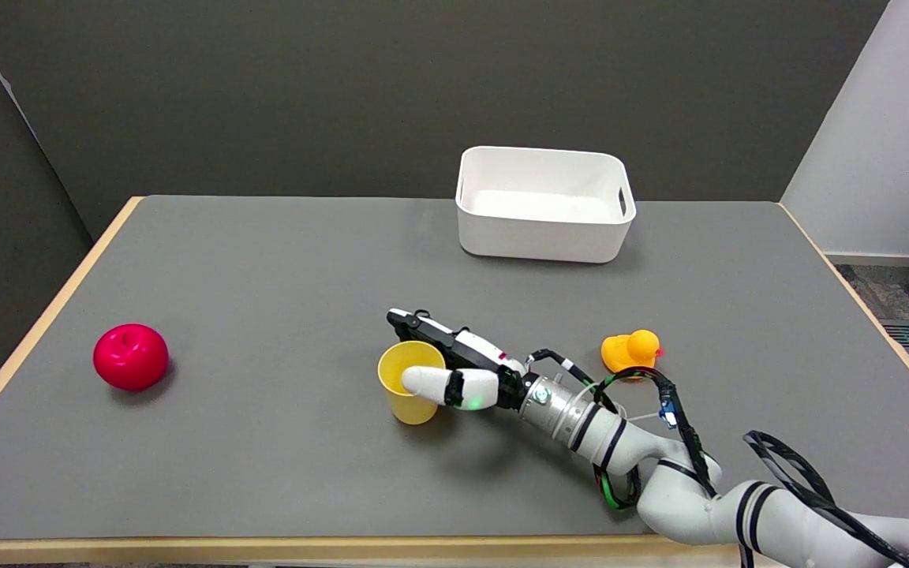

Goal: Pick up the cup.

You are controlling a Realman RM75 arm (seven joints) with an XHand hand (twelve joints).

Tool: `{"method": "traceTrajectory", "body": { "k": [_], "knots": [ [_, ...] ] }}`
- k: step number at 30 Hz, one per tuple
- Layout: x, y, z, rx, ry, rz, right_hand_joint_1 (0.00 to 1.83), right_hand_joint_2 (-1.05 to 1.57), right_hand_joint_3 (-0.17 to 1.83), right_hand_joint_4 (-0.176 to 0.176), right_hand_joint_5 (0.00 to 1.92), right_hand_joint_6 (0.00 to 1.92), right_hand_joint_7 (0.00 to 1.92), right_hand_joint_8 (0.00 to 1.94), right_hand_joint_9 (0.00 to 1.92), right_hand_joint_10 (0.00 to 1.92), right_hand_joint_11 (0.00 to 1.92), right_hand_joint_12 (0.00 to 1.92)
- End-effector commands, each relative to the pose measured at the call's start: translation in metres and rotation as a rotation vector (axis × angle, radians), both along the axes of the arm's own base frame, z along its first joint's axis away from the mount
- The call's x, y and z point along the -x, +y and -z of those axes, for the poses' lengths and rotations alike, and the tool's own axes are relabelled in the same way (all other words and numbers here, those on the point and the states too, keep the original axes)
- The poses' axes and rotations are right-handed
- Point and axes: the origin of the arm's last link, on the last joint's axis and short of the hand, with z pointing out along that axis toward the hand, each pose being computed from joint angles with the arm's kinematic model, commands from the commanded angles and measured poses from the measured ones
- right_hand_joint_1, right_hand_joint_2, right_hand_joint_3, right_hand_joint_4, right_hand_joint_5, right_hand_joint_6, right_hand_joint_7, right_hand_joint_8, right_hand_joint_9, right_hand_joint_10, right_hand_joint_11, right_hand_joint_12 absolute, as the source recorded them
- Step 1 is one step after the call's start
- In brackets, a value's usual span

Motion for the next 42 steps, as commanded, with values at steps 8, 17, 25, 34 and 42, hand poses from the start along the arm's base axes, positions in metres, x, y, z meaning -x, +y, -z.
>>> {"method": "traceTrajectory", "body": {
  "k": [8,17,25,34,42],
  "knots": [
    [-0.0009,-0.0055,0.0034,-0.019,0.039,-0.021,0.69,0.61,0.74,-0.136,0.0,0.0,0.0,0.0,0.0,0.0,0.0,0.0],
    [-0.0012,-0.0051,0.0049,-0.036,0.059,-0.031,0.68,0.58,0.69,-0.122,0.0,0.0,0.0,0.0,0.0,0.0,0.0,0.0],
    [-0.0007,-0.0042,0.006,-0.04,0.054,-0.027,0.89,0.57,0.73,-0.117,0.0,0.0,0.0,0.0,0.0,0.0,0.0,0.0],
    [-0.0003,-0.0056,0.0063,-0.044,0.071,-0.027,1.03,0.57,0.75,-0.115,0.0,0.0,0.0,0.0,0.0,0.0,0.0,0.0],
    [-0.0003,-0.0061,0.0064,-0.04,0.071,-0.026,1.13,0.57,0.86,-0.116,0.0,0.0,0.0,0.0,0.0,0.0,0.0,0.05]
  ]
}}
